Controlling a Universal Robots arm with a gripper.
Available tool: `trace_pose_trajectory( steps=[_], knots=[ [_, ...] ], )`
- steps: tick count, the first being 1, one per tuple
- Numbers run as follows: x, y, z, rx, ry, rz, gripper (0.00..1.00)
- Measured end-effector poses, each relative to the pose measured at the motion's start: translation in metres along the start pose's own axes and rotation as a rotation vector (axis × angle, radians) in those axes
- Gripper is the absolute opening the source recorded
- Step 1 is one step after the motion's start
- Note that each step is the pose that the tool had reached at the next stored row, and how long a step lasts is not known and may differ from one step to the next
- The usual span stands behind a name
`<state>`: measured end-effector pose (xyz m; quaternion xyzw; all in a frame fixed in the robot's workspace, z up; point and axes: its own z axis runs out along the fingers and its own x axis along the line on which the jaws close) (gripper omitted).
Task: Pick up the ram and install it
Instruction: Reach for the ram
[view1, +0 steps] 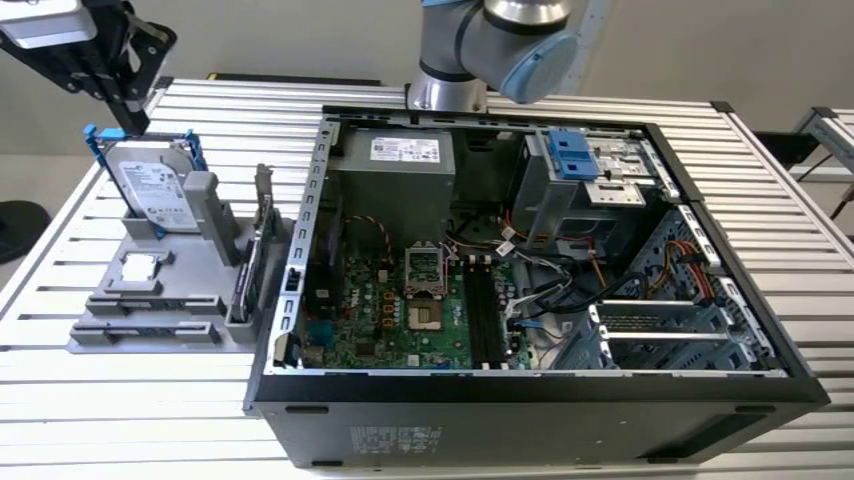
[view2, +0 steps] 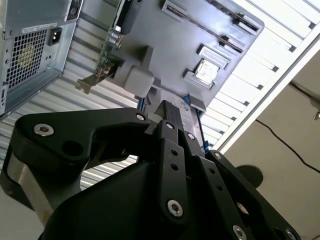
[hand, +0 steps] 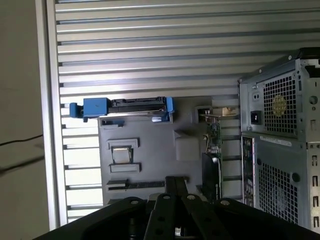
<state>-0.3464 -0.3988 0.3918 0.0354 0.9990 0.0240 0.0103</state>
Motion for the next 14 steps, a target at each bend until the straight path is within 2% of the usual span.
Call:
trace_pose_trajectory(
  steps=[10, 14],
  knots=[
    [0.0159, -0.0011, -0.0001, -0.0001, -0.0001, 0.000, 0.00],
    [0.0163, -0.0012, -0.0001, 0.0000, -0.0001, 0.000, 0.00]
  ],
)
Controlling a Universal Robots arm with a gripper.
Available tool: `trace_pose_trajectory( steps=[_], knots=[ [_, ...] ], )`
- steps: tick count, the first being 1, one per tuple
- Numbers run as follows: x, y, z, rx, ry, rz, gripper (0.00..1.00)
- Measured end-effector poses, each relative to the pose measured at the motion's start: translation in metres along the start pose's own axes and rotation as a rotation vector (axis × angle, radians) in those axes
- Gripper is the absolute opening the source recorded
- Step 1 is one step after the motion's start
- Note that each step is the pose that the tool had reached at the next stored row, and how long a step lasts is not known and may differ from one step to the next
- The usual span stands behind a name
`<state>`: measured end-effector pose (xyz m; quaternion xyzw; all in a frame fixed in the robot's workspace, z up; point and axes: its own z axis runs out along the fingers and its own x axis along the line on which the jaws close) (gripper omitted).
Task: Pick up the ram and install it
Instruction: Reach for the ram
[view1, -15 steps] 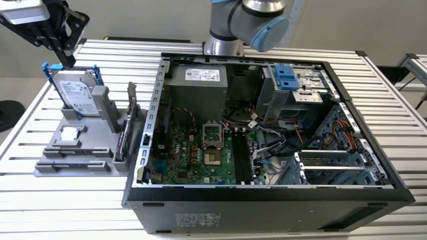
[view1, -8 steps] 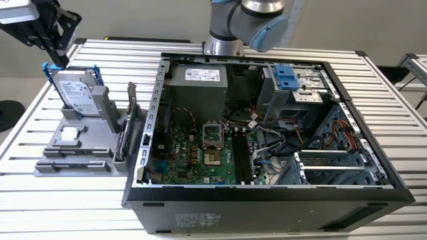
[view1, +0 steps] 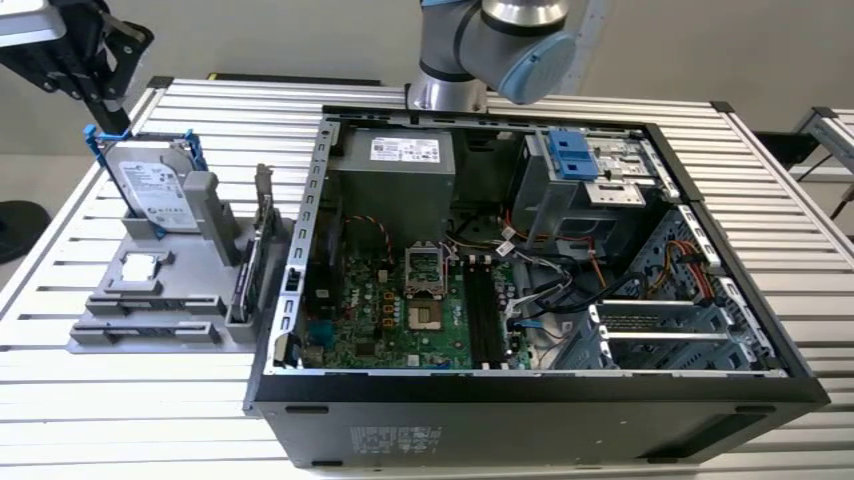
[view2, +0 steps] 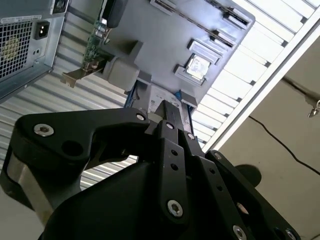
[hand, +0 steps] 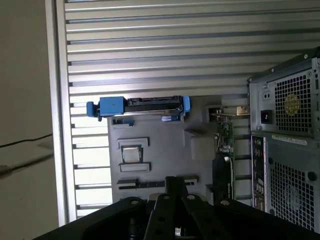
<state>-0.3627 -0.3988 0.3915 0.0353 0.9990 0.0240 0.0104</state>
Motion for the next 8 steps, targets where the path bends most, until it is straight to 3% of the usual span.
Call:
trace_pose_trajectory(
  steps=[8],
  knots=[
    [-0.0004, -0.0059, -0.0003, 0.0001, 0.0013, 0.000, 0.00]
  ],
)
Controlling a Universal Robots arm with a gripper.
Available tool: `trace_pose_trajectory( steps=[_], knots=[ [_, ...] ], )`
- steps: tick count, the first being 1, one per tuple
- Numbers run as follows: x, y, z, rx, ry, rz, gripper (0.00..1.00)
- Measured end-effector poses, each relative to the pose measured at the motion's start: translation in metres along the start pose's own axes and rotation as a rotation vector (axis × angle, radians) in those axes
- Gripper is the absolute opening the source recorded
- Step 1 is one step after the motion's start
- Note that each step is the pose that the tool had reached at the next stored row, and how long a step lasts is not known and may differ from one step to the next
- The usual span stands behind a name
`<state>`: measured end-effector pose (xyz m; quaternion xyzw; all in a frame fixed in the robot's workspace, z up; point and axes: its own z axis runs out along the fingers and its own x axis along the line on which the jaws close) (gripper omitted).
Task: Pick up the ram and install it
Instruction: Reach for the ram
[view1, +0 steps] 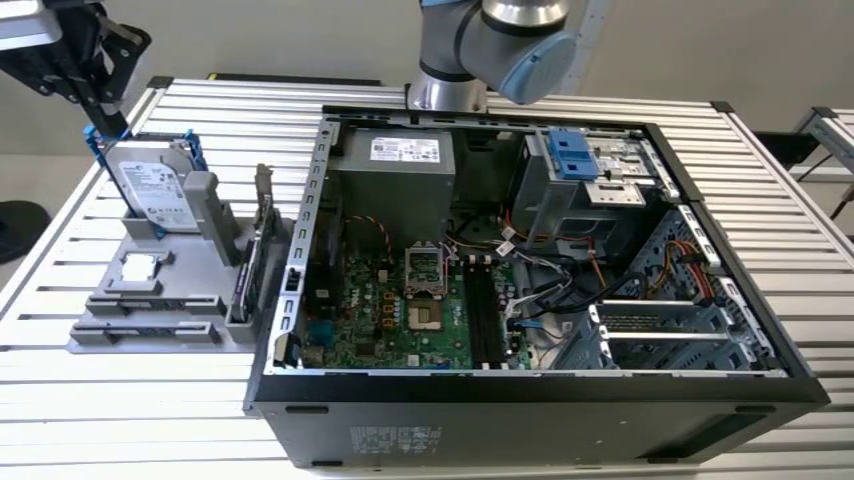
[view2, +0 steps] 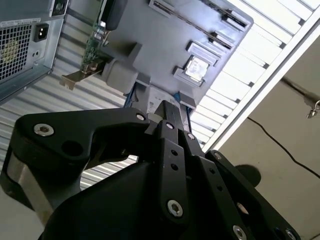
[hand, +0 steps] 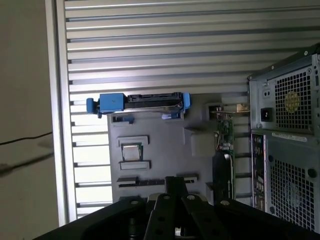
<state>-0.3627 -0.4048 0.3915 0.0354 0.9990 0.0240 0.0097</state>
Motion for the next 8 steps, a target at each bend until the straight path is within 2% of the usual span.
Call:
trace_pose_trajectory(
  steps=[8],
  knots=[
    [-0.0016, -0.0143, -0.0006, 0.0003, 0.0049, 0.000, 0.00]
  ],
)
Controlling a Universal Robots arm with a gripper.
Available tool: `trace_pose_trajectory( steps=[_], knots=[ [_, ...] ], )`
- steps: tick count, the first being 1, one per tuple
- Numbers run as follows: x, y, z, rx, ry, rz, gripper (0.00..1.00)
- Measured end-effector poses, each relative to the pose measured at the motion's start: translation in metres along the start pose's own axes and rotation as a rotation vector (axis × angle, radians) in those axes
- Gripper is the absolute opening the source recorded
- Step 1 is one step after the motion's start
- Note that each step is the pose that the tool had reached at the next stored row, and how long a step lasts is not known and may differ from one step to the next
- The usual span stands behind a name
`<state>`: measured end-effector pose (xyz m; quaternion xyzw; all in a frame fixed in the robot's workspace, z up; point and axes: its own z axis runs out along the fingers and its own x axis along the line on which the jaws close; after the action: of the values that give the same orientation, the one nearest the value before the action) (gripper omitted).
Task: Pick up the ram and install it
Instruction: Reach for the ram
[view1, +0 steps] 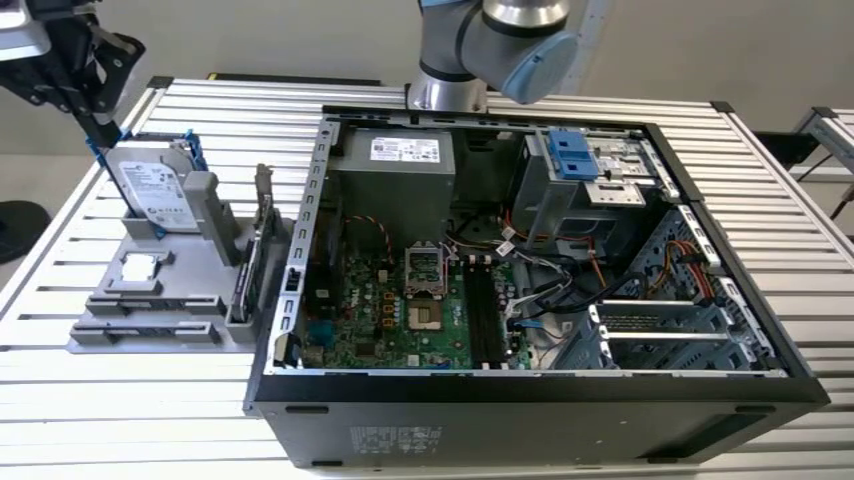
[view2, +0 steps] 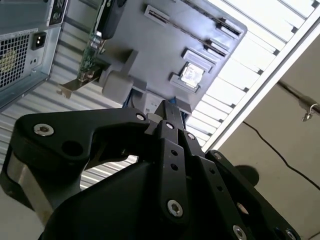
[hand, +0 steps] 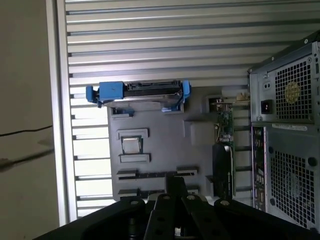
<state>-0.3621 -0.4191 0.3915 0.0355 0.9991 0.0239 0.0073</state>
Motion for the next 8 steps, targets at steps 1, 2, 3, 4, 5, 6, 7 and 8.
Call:
trace_pose_trajectory(
  steps=[1, 2, 3, 4, 5, 6, 7, 8],
  knots=[
    [-0.0003, -0.0020, -0.0002, 0.0001, 0.0008, 0.000, 0.00],
    [-0.0005, -0.0042, -0.0002, 0.0002, 0.0015, 0.000, 0.00],
    [-0.0007, -0.0062, -0.0003, 0.0003, 0.0022, 0.000, 0.00],
    [-0.0009, -0.0085, -0.0004, 0.0003, 0.0030, 0.000, 0.00],
    [-0.0012, -0.0107, -0.0005, 0.0003, 0.0037, 0.000, 0.00],
    [-0.0014, -0.0127, -0.0006, 0.0004, 0.0045, 0.000, 0.00],
    [-0.0016, -0.0148, -0.0007, 0.0004, 0.0053, 0.000, 0.00],
    [-0.0018, -0.0170, -0.0008, 0.0004, 0.0060, 0.001, 0.00]
  ],
)
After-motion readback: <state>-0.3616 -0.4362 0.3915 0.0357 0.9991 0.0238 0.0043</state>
